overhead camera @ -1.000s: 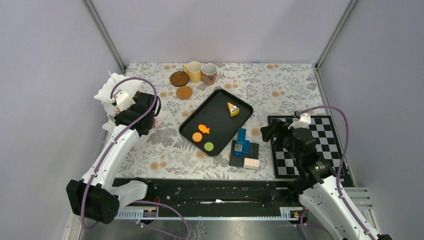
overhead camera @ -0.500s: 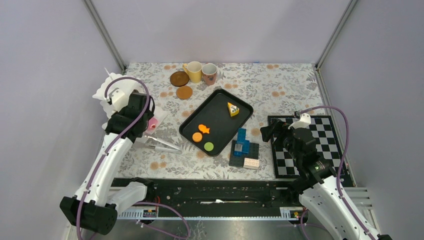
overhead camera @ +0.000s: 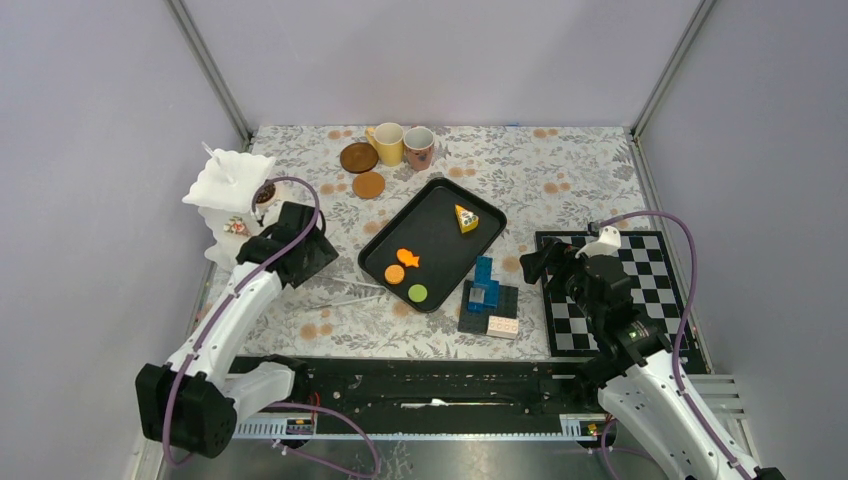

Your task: Serve the afternoon tea

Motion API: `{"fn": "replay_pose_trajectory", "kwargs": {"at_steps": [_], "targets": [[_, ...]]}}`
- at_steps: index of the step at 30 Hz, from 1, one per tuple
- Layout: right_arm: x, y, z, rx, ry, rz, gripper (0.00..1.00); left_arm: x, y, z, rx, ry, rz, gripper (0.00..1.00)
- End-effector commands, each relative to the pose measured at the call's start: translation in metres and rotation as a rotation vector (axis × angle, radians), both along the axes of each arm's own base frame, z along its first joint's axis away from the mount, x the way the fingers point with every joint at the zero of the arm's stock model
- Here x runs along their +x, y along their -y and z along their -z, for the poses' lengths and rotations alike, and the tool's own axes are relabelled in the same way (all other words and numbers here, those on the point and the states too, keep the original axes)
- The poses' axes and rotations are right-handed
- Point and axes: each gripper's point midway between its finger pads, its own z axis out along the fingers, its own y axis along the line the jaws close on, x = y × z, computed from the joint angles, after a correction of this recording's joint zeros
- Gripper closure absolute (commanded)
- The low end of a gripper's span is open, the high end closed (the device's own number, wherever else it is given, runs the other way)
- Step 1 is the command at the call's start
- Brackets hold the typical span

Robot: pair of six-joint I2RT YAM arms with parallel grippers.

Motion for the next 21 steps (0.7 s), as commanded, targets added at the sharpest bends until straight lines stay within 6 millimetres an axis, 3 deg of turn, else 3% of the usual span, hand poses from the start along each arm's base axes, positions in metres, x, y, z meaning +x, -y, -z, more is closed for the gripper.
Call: {"fn": "replay_pose_trajectory", "kwargs": {"at_steps": [1,7,10,21], "targets": [[0.003,-0.003,-0.006,0.009,0.030,-0.010,0.02,0.010,0.022,0.007,-0.133,0.017,-0.017,0.33],[0.003,-0.004,-0.007,0.009,0.032,-0.013,0.02,0.014,0.042,0.042,-0.291,0.003,-0.101,0.41],[0.002,-0.003,-0.006,0.006,0.031,-0.013,0.02,0.021,0.053,0.056,-0.358,-0.002,-0.133,0.53],[0.002,0.001,-0.001,-0.012,0.029,-0.003,0.02,0.035,0.049,0.096,-0.320,-0.041,-0.187,0.53]]}}
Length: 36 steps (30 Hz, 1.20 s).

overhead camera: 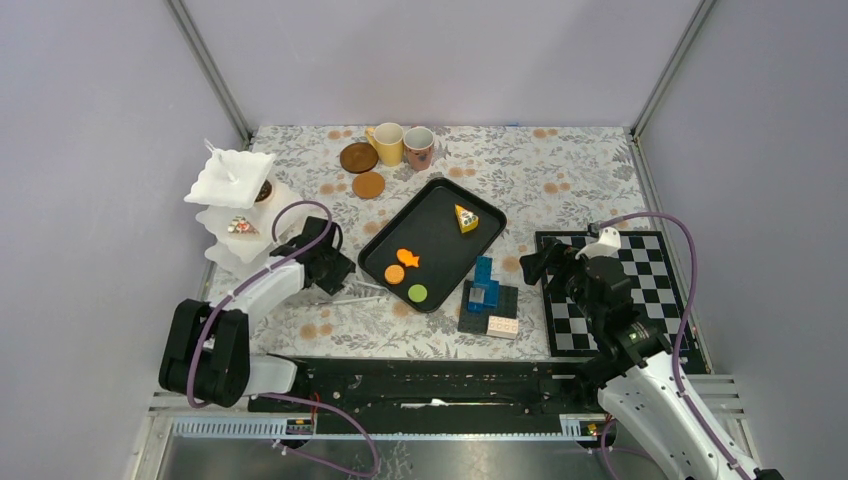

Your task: Serve the afternoon tea

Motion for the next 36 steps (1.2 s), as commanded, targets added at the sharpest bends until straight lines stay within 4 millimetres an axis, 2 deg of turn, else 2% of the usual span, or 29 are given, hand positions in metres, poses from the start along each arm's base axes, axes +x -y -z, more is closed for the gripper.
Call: {"fn": "replay_pose_trajectory", "kwargs": {"at_steps": [1,4,8,14,18,25,31,36], "targets": [[0.003,0.001,-0.001,-0.014,0.023,0.001,0.02,0.015,0.000,0.000,-0.007,0.057,-0.029,0.53],[0.003,0.001,0.000,-0.016,0.021,0.004,0.02,0.011,-0.005,0.007,0.016,0.042,-0.040,0.54],[0.004,0.001,0.000,-0.018,0.021,0.005,0.02,0.005,-0.003,0.013,0.007,0.019,-0.031,0.71],[0.004,0.000,0.000,-0.009,0.019,0.003,0.02,-0.006,0.000,0.012,0.022,0.025,-0.006,0.84],[0.003,-0.001,0.000,-0.004,0.018,-0.002,0.02,-0.010,0.003,0.000,0.071,0.054,0.020,0.87],[0.001,-0.003,-0.002,0.008,0.020,-0.009,0.02,-0.027,0.017,0.005,0.117,0.028,0.082,0.96],[-0.001,-0.001,-0.002,0.009,0.018,-0.006,0.02,-0.040,0.033,0.007,0.109,0.020,0.093,0.96],[-0.002,-0.001,-0.002,0.011,0.019,-0.003,0.02,-0.043,0.047,0.012,0.100,0.014,0.120,0.93]]}}
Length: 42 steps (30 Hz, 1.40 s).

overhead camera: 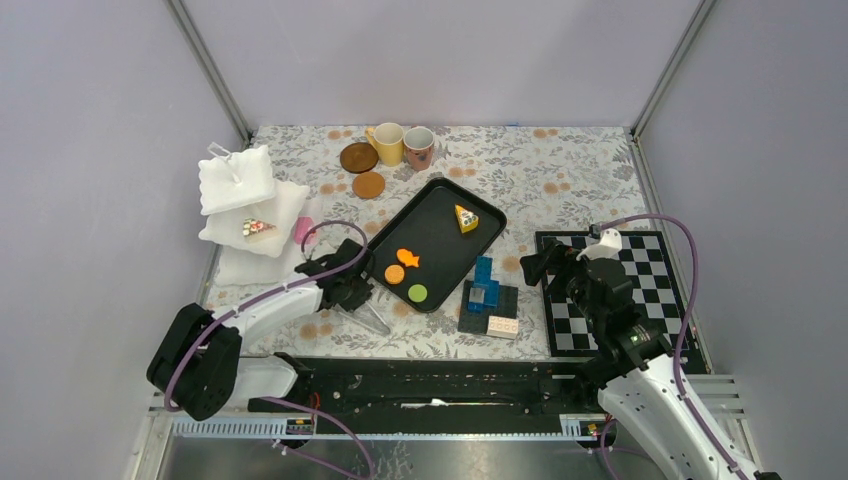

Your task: Serve the afternoon tea

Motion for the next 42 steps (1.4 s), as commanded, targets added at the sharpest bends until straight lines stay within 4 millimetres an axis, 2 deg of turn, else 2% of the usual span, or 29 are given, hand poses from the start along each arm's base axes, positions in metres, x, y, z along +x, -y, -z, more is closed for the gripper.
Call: {"fn": "replay_pose_trajectory", "kwargs": {"at_steps": [1,2,7,14,19,21,27,33,42], "targets": [[-0.001,-0.001,-0.002,0.006,0.011,-0.001,0.02,0.003,0.006,0.001,0.007,0.015,-0.023,0.91],[-0.001,-0.001,0.000,0.006,0.009,-0.001,0.02,0.003,0.008,0.002,0.004,0.009,-0.016,0.88],[-0.002,-0.001,-0.001,0.011,0.011,-0.002,0.02,0.005,0.010,-0.005,0.025,0.019,0.019,0.60],[-0.001,-0.001,0.001,0.002,0.007,-0.003,0.02,-0.007,0.007,-0.037,0.112,0.062,0.101,0.19],[0.000,-0.002,-0.001,0.008,0.014,-0.007,0.02,-0.026,0.000,-0.052,0.111,0.047,0.066,0.10],[0.000,-0.003,0.000,0.009,0.011,-0.009,0.02,-0.031,-0.004,-0.052,0.102,0.047,0.039,0.01],[-0.001,-0.003,0.004,0.015,0.007,-0.010,0.02,-0.037,-0.018,-0.050,0.119,0.068,-0.074,0.01],[-0.002,-0.004,0.006,0.020,0.003,-0.013,0.02,-0.045,-0.018,-0.039,0.133,0.112,-0.172,0.01],[-0.002,-0.004,0.005,0.025,0.005,-0.013,0.02,-0.032,-0.021,-0.020,0.253,0.206,-0.245,0.07]]}}
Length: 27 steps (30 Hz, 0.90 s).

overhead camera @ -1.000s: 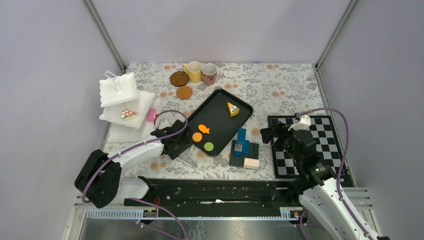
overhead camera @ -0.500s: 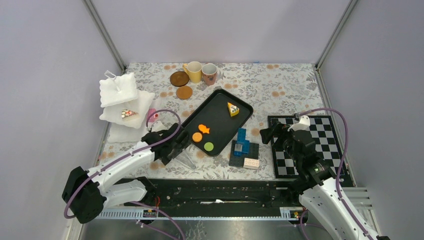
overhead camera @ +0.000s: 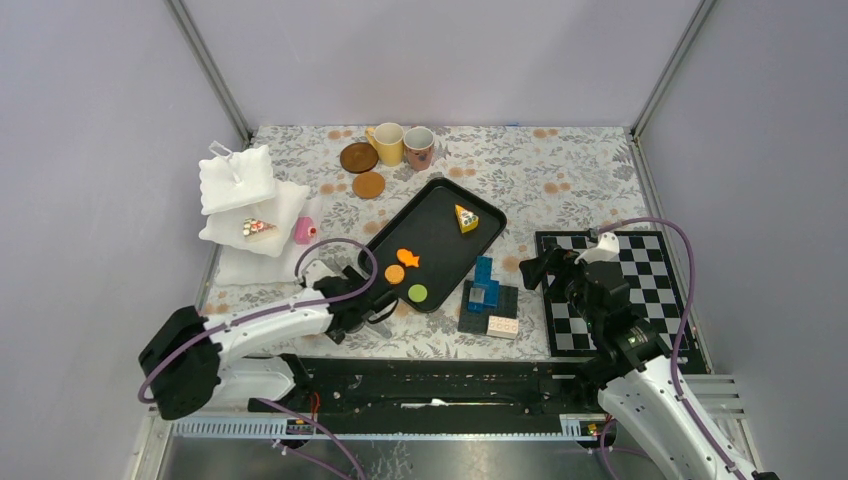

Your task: Serve the afternoon tea

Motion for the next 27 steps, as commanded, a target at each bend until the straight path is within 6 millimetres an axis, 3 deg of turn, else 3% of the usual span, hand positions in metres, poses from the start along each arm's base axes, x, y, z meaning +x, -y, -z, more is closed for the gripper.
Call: {"fn": "replay_pose_trajectory", "kwargs": {"at_steps": [1,9,27], "targets": [[0.001,-0.004,-0.009,0.023,0.028,-0.008,0.02,0.015,-0.007,0.006,0.063,0.102,-0.077,0.08],[-0.001,-0.002,-0.008,0.025,0.024,-0.004,0.02,0.020,-0.001,0.019,0.118,0.114,-0.086,0.16],[-0.006,0.000,-0.011,0.026,0.043,-0.010,0.02,0.022,-0.005,0.045,0.202,0.098,-0.101,0.13]]}}
